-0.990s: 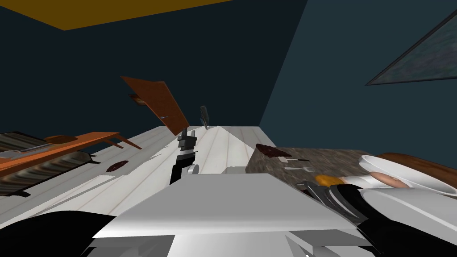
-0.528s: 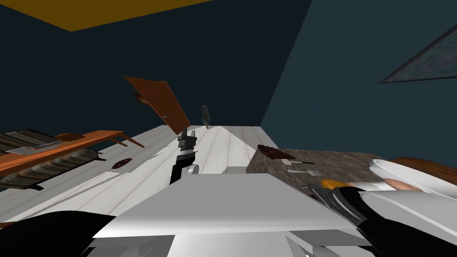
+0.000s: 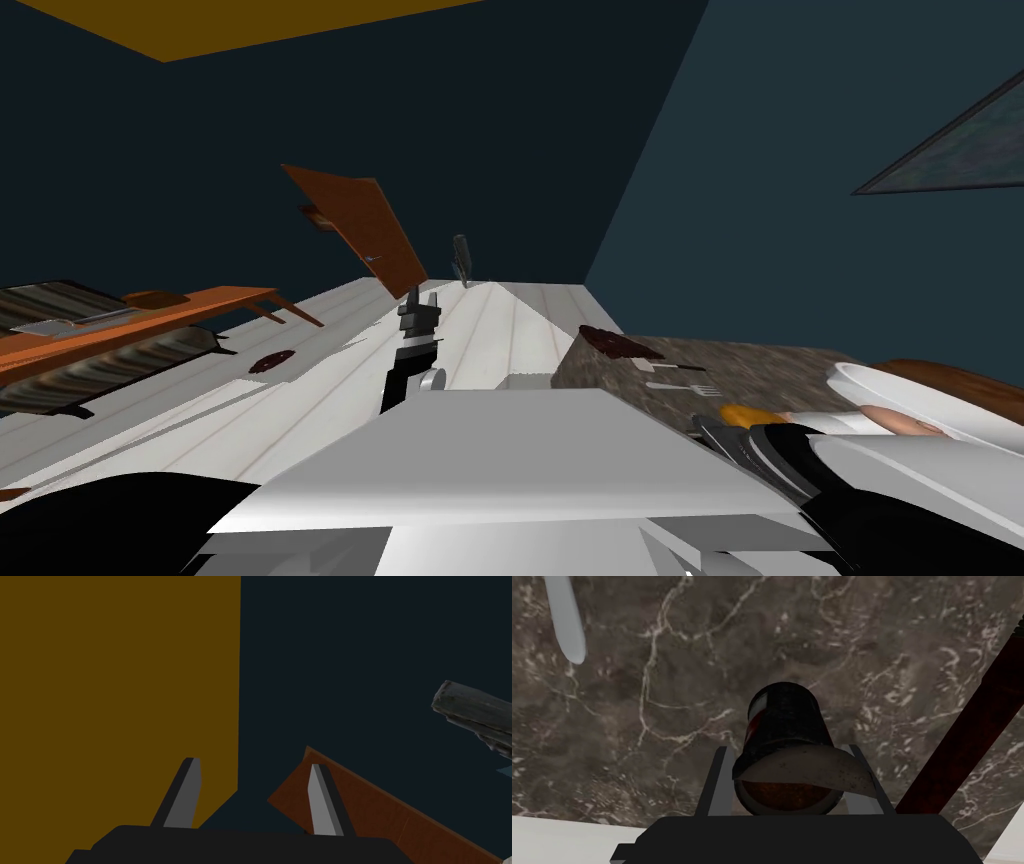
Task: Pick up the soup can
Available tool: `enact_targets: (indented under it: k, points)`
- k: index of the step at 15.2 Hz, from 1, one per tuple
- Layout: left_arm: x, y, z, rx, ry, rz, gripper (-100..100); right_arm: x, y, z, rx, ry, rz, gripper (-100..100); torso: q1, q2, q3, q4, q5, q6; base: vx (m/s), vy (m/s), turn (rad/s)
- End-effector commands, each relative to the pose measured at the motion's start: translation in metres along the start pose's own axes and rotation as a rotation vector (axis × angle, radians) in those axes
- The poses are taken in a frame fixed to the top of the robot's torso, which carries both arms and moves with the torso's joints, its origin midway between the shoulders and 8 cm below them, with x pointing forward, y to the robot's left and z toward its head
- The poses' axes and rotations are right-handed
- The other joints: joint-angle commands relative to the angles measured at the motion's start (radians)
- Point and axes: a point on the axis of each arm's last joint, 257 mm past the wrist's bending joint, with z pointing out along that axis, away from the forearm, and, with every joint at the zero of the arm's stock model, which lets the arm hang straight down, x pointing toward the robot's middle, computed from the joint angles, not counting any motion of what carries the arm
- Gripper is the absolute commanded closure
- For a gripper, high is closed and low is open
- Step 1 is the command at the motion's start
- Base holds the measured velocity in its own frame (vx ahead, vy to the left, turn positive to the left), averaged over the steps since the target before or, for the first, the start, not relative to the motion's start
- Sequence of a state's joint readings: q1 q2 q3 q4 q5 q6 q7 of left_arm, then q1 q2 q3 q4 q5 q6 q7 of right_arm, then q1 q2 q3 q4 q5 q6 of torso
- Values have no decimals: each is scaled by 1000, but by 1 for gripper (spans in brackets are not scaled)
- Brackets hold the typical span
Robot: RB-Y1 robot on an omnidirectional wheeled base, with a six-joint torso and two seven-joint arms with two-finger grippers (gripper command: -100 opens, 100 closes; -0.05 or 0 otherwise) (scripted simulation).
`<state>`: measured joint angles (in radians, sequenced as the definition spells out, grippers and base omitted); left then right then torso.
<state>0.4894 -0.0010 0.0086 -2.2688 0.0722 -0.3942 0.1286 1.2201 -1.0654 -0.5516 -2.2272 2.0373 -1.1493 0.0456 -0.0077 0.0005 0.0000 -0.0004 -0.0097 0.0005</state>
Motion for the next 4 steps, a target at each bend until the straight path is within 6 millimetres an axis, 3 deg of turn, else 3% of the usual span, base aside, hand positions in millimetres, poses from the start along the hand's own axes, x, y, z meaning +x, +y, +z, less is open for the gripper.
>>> enact_targets:
  k: [1, 4]
  points:
    - [0, 0, 0, 0, 0, 0, 0, -6, -6, -10, -4, -6, -11, 100, 0, 0, 0, 0, 0, 0, 7, -11, -106]
    - [0, 0, 0, 0, 0, 0, 0, -6, -7, -13, 0, -5, -16, 100, -1, -1, 0, 0, 1, 1, 13, -19, -95]
